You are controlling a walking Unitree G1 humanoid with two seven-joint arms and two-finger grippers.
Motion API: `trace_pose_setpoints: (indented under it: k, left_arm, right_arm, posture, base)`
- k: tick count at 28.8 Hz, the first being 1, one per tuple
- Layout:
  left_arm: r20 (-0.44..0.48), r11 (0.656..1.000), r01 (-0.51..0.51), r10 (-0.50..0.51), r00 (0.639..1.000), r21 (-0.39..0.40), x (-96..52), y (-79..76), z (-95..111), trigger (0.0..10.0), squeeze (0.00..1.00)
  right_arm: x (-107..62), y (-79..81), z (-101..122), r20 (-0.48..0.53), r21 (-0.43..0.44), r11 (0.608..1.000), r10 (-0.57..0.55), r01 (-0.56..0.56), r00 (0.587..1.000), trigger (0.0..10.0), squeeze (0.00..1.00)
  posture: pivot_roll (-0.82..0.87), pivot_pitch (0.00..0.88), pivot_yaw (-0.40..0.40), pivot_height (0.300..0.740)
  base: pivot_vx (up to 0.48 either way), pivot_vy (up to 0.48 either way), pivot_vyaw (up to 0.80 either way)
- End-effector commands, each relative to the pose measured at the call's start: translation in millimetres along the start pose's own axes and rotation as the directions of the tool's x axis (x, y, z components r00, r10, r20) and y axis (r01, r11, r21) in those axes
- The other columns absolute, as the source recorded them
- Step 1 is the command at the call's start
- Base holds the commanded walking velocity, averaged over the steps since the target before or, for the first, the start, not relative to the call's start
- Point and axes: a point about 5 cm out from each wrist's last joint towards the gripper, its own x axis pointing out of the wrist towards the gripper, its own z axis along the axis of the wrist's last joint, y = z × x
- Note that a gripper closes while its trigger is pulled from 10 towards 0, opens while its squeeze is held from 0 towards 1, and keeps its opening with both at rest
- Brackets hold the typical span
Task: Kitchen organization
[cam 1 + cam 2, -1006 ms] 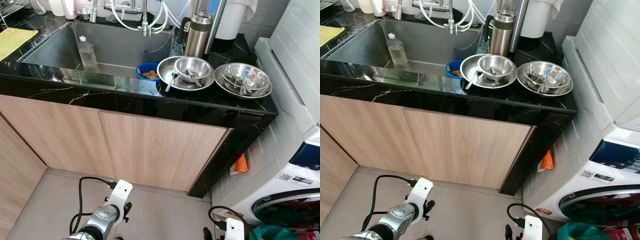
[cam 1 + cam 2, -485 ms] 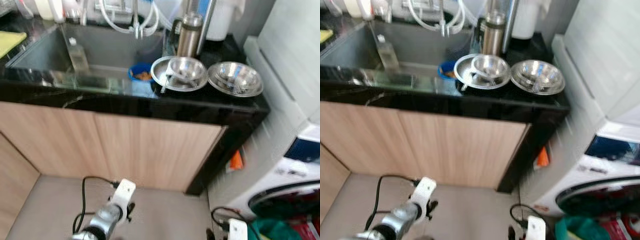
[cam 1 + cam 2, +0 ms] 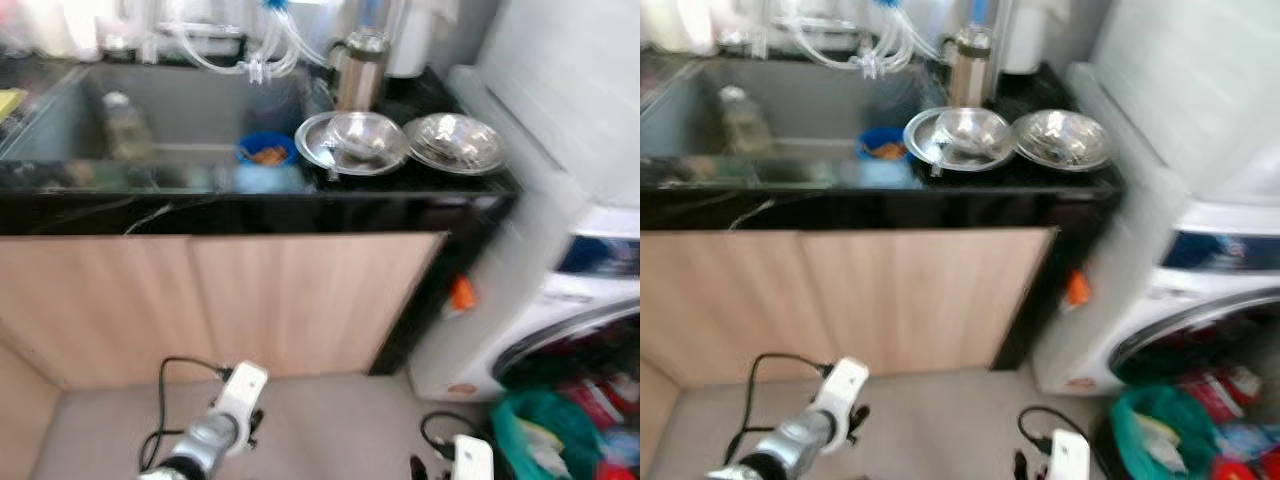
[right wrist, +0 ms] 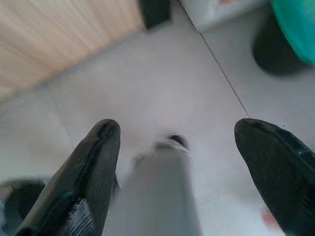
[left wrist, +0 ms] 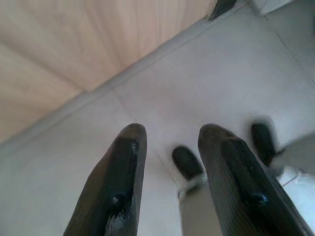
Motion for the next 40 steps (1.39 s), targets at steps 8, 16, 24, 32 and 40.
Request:
trace_pose_setpoints:
  k: [8,16,24,32,40]
  left_arm:
    - [-0.021,1.0,0.022,-0.022,1.0,0.005,0.6,-8.1,-4.3,10.0,0.0]
    - [-0.019,1.0,0.024,-0.024,1.0,0.009,1.0,-8.9,-2.8,10.0,0.0]
    - [-0.021,1.0,0.028,-0.028,0.999,0.002,1.2,-9.7,-2.4,10.0,0.0]
    - [-0.022,1.0,0.025,-0.025,0.999,-0.003,0.9,-8.5,-3.3,10.0,0.0]
    - [-0.021,1.0,0.025,-0.025,0.999,-0.002,0.8,-8.0,-3.4,10.0,0.0]
  right_arm:
    - [1.4,-5.0,9.3,0.028,-0.01,1.0,-0.012,0.012,1.0,10.0,0.0]
    - [1.3,-4.9,8.9,0.027,-0.013,1.0,-0.01,0.01,1.0,10.0,0.0]
    - [1.4,-4.9,9.5,0.029,-0.011,1.0,-0.009,0.01,1.0,10.0,0.0]
    - [1.6,-4.8,10.8,0.038,0.0,1.0,-0.008,0.008,0.999,10.0,0.0]
    - [1.7,-3.8,11.5,0.047,0.005,1.0,-0.001,0.0,0.999,10.0,0.0]
  posture:
    - [0.14,0.101,-0.092,0.74]
    - [0.14,0.1,-0.092,0.74]
    - [0.14,0.107,-0.093,0.74]
    - [0.14,0.11,-0.093,0.74]
    - [0.14,0.111,-0.091,0.74]
  base:
    - [0.248,0.264,0.0]
    - [0.032,0.03,0.0]
    - [0.0,0.148,0.0]
    - [0.0,0.405,0.0]
    - [0.0,0.453,0.0]
